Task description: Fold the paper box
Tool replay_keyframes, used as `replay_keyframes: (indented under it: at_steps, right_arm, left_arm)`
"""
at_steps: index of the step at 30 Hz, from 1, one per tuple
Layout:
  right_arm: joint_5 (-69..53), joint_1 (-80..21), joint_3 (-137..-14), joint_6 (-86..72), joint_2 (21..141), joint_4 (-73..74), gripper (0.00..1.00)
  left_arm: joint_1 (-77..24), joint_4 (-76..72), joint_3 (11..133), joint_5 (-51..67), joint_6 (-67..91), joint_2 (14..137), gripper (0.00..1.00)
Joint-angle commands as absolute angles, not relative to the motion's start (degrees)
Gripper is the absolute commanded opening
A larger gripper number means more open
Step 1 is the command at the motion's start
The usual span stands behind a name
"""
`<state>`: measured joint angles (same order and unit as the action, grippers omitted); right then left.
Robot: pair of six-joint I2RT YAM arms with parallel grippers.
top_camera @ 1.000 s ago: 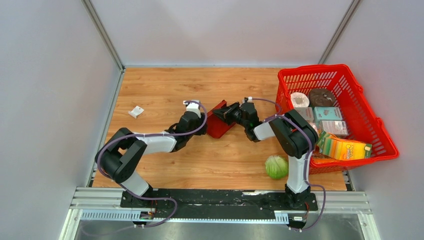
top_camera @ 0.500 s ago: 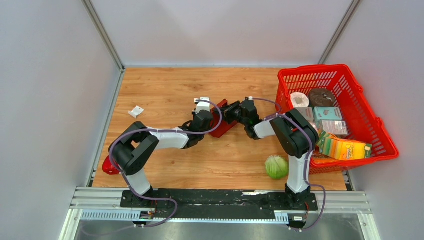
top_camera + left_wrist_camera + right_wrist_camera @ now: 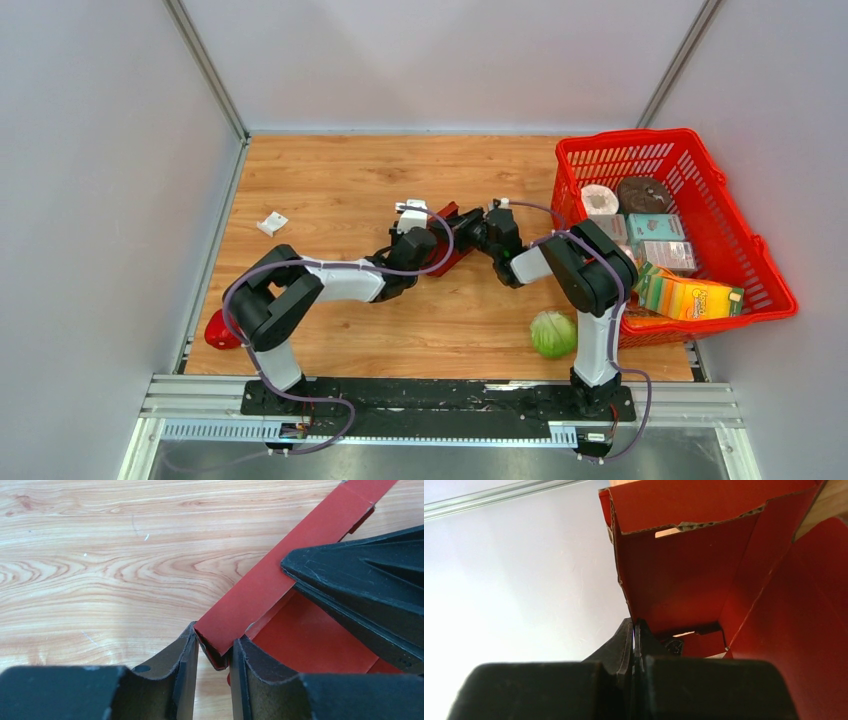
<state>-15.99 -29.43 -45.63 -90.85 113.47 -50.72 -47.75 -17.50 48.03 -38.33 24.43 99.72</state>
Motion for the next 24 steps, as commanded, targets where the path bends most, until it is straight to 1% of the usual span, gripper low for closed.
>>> replay_keyframes:
  at_steps: [1,3,4,5,6,7,8,9,10,11,13,17,19,21,22,23,24]
  right_arm:
    - [-17.1,-30.1,-42.2,-90.5,114.7,-46.1,0.00]
    - [-16.4,-30.2,-41.1,-91.6,114.1,-46.9,0.00]
    - [-16.0,-30.3,-40.6,-91.8,113.8,-48.2,0.00]
    - [-15.6,-30.4,-39.9,-92.3,113.6,-48.7,0.00]
    - [-14.7,-30.6,-39.3,-93.7,113.2,-49.3,0.00]
    - [-14.2,-30.9,-37.7,-94.2,112.8,-51.8,0.00]
    - [-13.8,-31.1,-37.0,-94.8,112.7,-53.2,0.00]
    - [-13.4,-31.6,-36.6,-96.0,112.5,-55.0,0.00]
    - [-13.3,-31.8,-35.9,-96.5,112.4,-55.6,0.00]
    - [-13.1,-32.1,-35.7,-96.9,112.5,-56.1,0.00]
    - [-13.0,-32.7,-35.3,-97.5,112.4,-57.2,0.00]
    - [-12.6,-33.1,-34.9,-97.1,111.2,-56.8,0.00]
    - [-12.7,-32.9,-35.0,-96.2,110.9,-56.2,0.00]
    - [-13.8,-32.2,-35.9,-95.5,110.7,-54.5,0.00]
    - [-14.7,-31.8,-36.4,-94.1,110.8,-54.0,0.01]
    - [-16.4,-31.4,-36.6,-93.5,110.7,-53.5,0.13]
    - [-17.3,-30.2,-36.7,-92.6,110.5,-53.5,0.21]
  left_arm:
    - [-48.3,-14.2,50.4,-46.0,27.3,101.2,0.24]
    - [-49.2,-11.3,51.8,-49.8,28.7,102.5,0.21]
    - [-49.7,-9.2,52.7,-51.3,31.2,103.1,0.15]
    - [-50.0,-6.7,55.5,-52.9,32.9,104.7,0.14]
    - [-50.3,1.6,57.6,-56.7,35.5,105.7,0.13]
    - [-50.4,6.8,59.8,-58.9,41.9,108.3,0.06]
    - [-50.4,12.9,64.9,-62.7,46.7,109.7,0.02]
    - [-50.4,25.5,67.6,-64.3,51.6,111.1,0.00]
    - [-50.4,30.5,70.2,-65.2,58.5,113.3,0.00]
    - [-50.4,36.7,73.9,-66.2,60.5,114.1,0.00]
    - [-50.5,38.9,75.7,-66.4,62.7,115.2,0.00]
    - [-50.5,48.6,80.0,-67.5,68.7,116.6,0.00]
    - [-50.6,47.0,78.2,-67.8,67.4,115.9,0.00]
    - [-50.7,40.8,75.7,-67.3,62.8,114.6,0.00]
    - [-50.7,37.2,71.7,-66.8,60.0,112.6,0.00]
    - [-50.7,27.7,69.2,-65.2,57.0,111.3,0.00]
    - [-50.7,22.3,66.6,-64.0,50.3,108.5,0.00]
